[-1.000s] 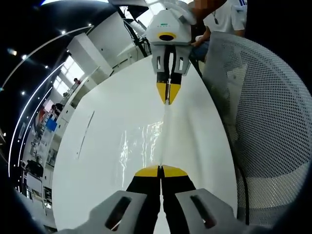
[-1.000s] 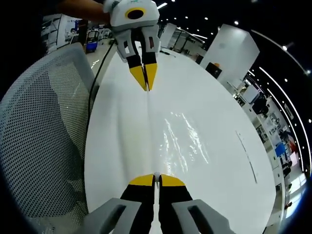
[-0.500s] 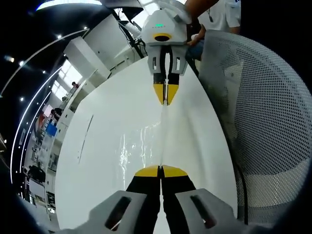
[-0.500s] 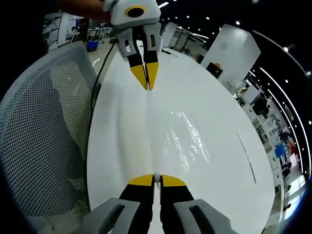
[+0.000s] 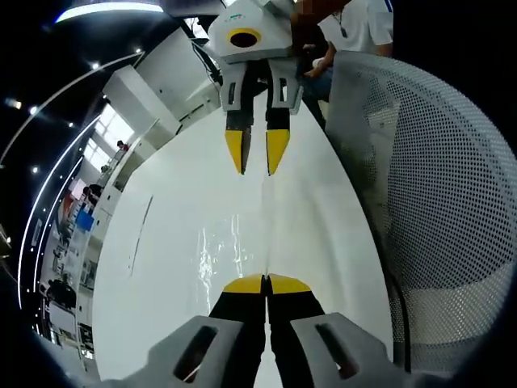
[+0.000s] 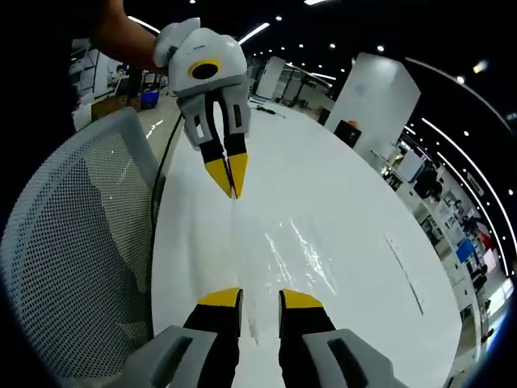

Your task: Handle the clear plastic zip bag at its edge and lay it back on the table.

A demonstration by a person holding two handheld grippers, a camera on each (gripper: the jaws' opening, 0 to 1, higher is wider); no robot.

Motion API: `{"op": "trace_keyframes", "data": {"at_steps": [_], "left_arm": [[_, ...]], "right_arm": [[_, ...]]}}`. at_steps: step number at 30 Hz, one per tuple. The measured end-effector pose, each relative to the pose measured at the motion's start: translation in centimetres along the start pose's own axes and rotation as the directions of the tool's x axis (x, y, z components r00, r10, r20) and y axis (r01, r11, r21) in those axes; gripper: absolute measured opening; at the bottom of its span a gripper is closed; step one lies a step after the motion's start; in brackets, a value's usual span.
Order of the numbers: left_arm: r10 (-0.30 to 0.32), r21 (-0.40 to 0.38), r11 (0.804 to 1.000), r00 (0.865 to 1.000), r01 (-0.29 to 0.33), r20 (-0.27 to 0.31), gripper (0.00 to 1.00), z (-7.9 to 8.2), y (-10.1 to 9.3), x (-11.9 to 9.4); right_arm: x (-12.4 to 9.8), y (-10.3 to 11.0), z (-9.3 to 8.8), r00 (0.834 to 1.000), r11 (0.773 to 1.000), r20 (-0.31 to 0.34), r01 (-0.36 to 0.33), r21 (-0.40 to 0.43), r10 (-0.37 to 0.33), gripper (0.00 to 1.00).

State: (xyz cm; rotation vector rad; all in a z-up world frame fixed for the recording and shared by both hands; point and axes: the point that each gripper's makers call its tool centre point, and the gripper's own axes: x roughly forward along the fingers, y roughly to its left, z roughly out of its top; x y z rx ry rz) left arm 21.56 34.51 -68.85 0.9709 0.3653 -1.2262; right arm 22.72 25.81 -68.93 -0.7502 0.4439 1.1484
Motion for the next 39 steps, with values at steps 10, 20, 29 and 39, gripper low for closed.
{"op": "trace_keyframes", "data": {"at_steps": [10,20,29,39], "left_arm": [[0.005,0.007,1.0,1.0,-0.005,0.009,0.0,0.4,0.1,-0.3],[-0.008,0.001,1.0,1.0,0.008,0.014,0.0,0.1,-0.3,-0.4],[0.008,-0.052,0.999,0.997,-0.004,0.078,0.18,1.6,-0.3,-1.2],[-0.014,0.044,0.999,0.996,0.009,0.093,0.15,4.2,-1.4,0.2]], "right_arm": [[2.4,0.6,0.9,0.999,0.998,-0.004,-0.049,-0.033,0.049,0.11],[3.3,1.9,1.1,0.995,0.995,-0.014,-0.095,-0.039,0.094,0.0],[3.6,1.6,1.4,0.996,0.996,-0.02,-0.084,-0.006,0.084,0.0],[3.7,1.5,1.7,0.996,0.996,-0.026,-0.084,0.007,0.085,0.0]]}}
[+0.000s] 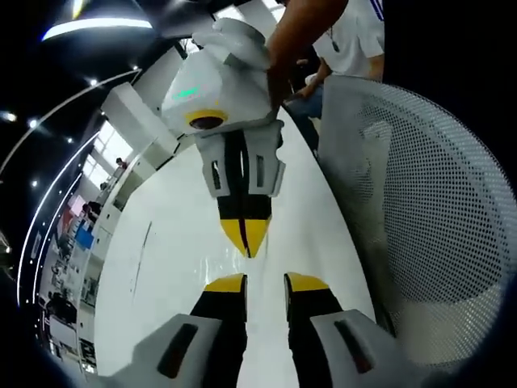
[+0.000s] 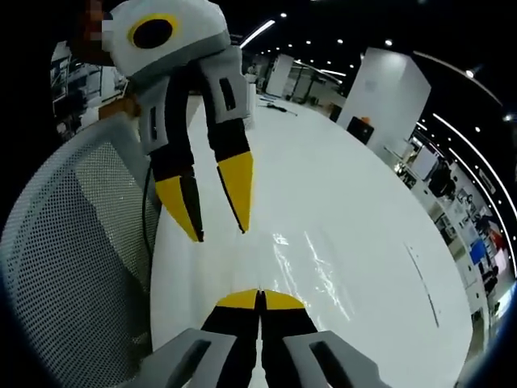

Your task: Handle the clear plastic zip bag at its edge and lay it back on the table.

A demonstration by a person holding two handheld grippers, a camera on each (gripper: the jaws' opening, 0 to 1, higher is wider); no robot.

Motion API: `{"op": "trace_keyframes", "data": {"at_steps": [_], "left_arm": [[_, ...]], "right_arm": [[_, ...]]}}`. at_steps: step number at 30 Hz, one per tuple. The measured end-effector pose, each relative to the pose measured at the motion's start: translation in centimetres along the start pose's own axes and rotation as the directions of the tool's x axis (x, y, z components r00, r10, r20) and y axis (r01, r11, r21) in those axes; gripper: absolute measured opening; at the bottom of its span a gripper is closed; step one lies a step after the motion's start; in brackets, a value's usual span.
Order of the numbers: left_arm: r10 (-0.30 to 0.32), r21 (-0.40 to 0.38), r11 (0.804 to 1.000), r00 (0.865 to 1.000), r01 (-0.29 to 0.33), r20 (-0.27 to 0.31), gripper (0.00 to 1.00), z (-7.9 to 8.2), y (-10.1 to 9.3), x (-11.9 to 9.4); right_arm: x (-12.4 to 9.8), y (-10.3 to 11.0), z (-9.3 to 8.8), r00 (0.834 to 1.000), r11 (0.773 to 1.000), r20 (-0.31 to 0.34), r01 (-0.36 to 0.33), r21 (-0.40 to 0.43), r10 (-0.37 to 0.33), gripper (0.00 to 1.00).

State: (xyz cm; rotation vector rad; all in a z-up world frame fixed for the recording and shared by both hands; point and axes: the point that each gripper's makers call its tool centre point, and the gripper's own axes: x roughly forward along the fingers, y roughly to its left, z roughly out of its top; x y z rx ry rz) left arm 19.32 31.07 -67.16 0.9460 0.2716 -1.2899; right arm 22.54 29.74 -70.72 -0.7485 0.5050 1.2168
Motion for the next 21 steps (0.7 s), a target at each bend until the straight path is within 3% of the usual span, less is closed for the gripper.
{"op": "trace_keyframes", "data": {"at_steps": [8,13,21], "left_arm": [[-0.004,0.028,1.0,1.0,0.005,-0.018,0.09,0.4,-0.2,1.8],[0.0,0.043,0.999,0.999,0.002,-0.051,0.0,-0.1,-0.3,2.8],[-0.005,0.043,0.999,0.997,0.008,-0.08,0.0,-0.7,-0.8,3.4]], "right_arm": [[0.1,0.0,0.0,1.0,1.0,0.002,0.001,0.022,-0.001,0.0],[-0.2,0.2,0.3,1.0,0.999,0.001,0.0,0.033,0.0,0.0],[-0.2,0.1,0.1,1.0,0.999,-0.007,0.007,0.051,-0.007,0.0]]}}
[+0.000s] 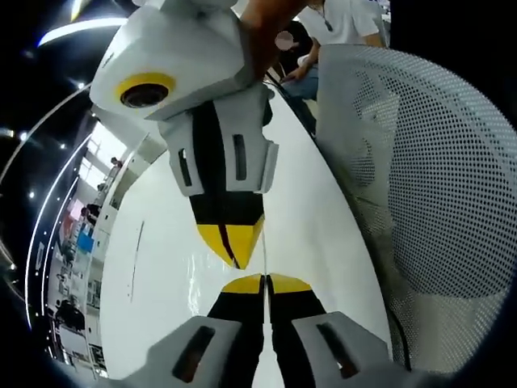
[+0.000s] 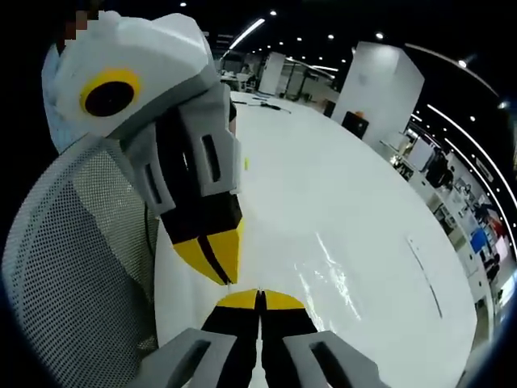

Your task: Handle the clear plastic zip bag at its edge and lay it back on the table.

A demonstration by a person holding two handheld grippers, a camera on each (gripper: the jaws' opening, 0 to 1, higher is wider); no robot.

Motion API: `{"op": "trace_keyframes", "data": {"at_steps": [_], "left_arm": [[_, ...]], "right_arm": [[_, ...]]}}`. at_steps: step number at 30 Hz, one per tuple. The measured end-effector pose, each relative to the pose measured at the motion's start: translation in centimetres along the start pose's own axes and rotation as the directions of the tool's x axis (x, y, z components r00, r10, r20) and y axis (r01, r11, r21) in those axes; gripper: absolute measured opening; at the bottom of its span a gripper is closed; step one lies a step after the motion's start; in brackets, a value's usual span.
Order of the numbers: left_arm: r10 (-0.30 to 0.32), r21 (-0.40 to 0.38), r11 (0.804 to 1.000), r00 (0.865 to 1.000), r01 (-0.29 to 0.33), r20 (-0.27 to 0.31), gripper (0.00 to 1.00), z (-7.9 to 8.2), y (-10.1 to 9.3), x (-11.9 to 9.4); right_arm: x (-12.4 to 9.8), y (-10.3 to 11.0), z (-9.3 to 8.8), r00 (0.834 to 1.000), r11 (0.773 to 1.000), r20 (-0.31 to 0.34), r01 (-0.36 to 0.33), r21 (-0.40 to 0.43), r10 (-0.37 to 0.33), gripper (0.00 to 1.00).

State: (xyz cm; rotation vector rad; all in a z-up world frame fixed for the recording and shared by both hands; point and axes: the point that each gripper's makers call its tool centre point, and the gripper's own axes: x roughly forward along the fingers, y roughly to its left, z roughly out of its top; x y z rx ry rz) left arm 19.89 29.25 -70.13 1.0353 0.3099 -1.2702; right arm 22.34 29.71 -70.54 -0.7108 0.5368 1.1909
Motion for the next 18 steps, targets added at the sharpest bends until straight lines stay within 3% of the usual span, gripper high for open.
{"op": "trace_keyframes", "data": {"at_steps": [18], "left_arm": [[-0.023,0.01,1.0,1.0,0.023,-0.016,0.0,-0.4,-0.7,0.0]], "right_arm": [[-1.9,-3.0,1.9,0.995,0.996,0.04,0.087,0.004,-0.087,0.0]]}}
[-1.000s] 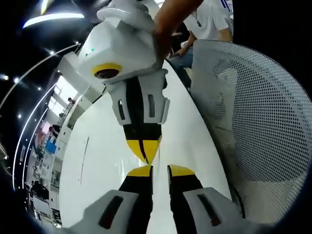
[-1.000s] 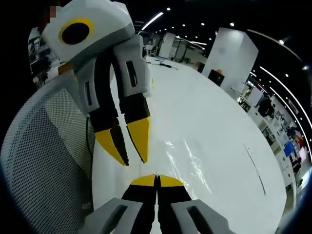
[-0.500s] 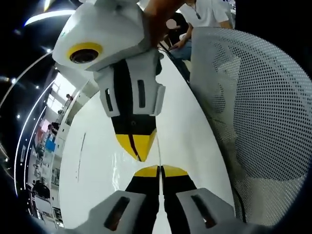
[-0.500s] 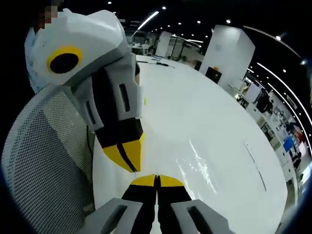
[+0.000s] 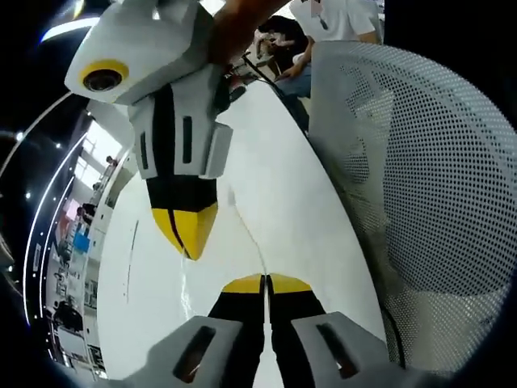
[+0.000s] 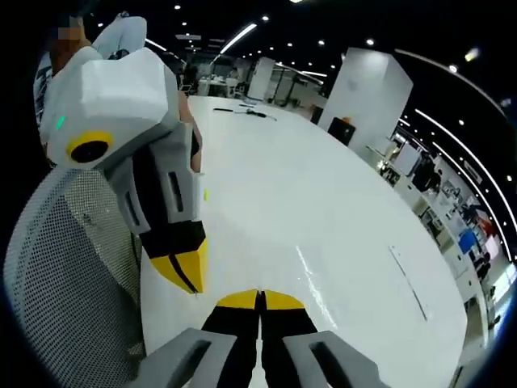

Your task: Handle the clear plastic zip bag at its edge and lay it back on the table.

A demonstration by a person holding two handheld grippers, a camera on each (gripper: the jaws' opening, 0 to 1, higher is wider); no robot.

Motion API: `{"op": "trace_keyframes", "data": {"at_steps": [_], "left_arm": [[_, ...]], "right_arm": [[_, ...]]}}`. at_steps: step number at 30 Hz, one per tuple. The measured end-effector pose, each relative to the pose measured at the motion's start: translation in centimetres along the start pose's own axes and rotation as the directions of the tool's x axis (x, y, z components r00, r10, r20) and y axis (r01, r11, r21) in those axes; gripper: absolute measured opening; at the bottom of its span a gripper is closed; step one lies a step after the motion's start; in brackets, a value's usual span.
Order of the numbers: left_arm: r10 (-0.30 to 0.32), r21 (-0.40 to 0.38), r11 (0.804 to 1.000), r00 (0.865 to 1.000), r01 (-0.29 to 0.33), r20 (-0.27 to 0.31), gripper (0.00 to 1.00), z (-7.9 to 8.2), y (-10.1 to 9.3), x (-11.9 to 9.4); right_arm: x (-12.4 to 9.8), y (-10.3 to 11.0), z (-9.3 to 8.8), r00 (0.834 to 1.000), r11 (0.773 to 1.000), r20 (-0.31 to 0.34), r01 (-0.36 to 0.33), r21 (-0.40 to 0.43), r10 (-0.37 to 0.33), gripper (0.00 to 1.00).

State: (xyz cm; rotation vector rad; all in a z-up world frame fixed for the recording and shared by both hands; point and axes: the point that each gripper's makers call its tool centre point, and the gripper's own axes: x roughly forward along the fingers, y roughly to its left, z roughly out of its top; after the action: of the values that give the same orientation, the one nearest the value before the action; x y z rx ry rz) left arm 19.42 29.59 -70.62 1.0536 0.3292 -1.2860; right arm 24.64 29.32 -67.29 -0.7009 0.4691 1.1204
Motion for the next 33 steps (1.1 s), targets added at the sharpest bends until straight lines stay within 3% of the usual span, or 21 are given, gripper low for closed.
{"op": "trace_keyframes", "data": {"at_steps": [7,15,33], "left_arm": [[0.0,-0.004,1.0,1.0,0.0,-0.017,0.0,-0.6,-0.1,0.0],[0.014,-0.016,1.0,1.0,-0.014,-0.025,0.0,-0.9,0.4,0.0],[0.032,-0.008,0.999,0.999,-0.032,-0.025,0.0,-1.0,1.5,0.1]], "right_arm": [[-1.3,-1.8,1.5,0.998,0.998,0.037,0.057,-0.011,-0.057,0.0],[-2.3,-1.9,2.8,0.994,0.996,0.072,0.085,-0.021,-0.083,0.0],[-2.6,-2.8,3.0,0.99,0.993,0.077,0.118,-0.019,-0.116,0.0]]}}
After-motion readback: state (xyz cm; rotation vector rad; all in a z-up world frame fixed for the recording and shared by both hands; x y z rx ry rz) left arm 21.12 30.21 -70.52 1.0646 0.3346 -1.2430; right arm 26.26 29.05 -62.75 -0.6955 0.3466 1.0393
